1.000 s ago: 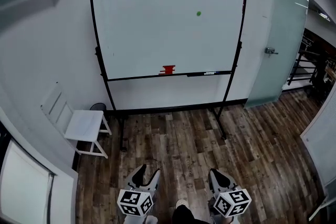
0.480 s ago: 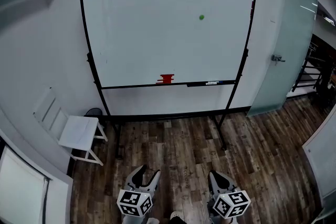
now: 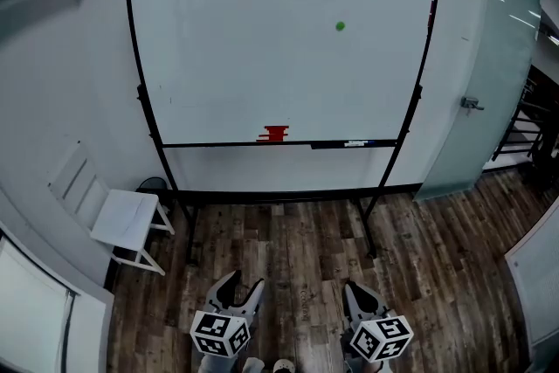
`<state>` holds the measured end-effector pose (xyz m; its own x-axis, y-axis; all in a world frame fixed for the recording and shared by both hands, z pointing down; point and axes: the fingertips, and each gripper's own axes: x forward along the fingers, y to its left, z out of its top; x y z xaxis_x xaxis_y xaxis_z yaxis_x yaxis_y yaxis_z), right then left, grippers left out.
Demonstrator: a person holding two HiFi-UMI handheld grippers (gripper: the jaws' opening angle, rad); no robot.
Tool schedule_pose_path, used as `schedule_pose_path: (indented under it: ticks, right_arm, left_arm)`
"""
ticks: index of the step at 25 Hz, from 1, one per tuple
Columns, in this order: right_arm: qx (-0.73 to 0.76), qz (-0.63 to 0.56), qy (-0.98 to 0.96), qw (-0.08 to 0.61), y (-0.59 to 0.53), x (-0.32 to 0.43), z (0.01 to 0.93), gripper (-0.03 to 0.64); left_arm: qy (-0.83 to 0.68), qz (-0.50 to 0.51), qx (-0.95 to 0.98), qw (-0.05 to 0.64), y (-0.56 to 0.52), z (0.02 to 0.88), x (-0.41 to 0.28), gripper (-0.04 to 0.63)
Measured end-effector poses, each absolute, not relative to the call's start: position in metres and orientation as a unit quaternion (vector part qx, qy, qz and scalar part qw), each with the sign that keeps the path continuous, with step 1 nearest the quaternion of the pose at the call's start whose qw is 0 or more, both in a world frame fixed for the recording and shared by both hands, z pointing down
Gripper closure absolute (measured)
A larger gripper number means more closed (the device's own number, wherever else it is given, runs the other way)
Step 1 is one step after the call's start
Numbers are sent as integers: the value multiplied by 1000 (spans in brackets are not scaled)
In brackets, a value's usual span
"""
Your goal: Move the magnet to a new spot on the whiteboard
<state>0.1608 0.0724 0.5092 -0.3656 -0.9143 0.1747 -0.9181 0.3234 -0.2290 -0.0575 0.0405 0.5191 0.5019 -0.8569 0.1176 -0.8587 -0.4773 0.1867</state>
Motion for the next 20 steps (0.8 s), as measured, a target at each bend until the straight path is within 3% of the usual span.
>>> schedule_pose_path:
  ticks: [20]
  right_arm:
    - [548, 174, -818, 4, 26, 157, 534, 589]
  left_arm:
    - [-514, 20, 850, 116, 2, 532, -64, 371]
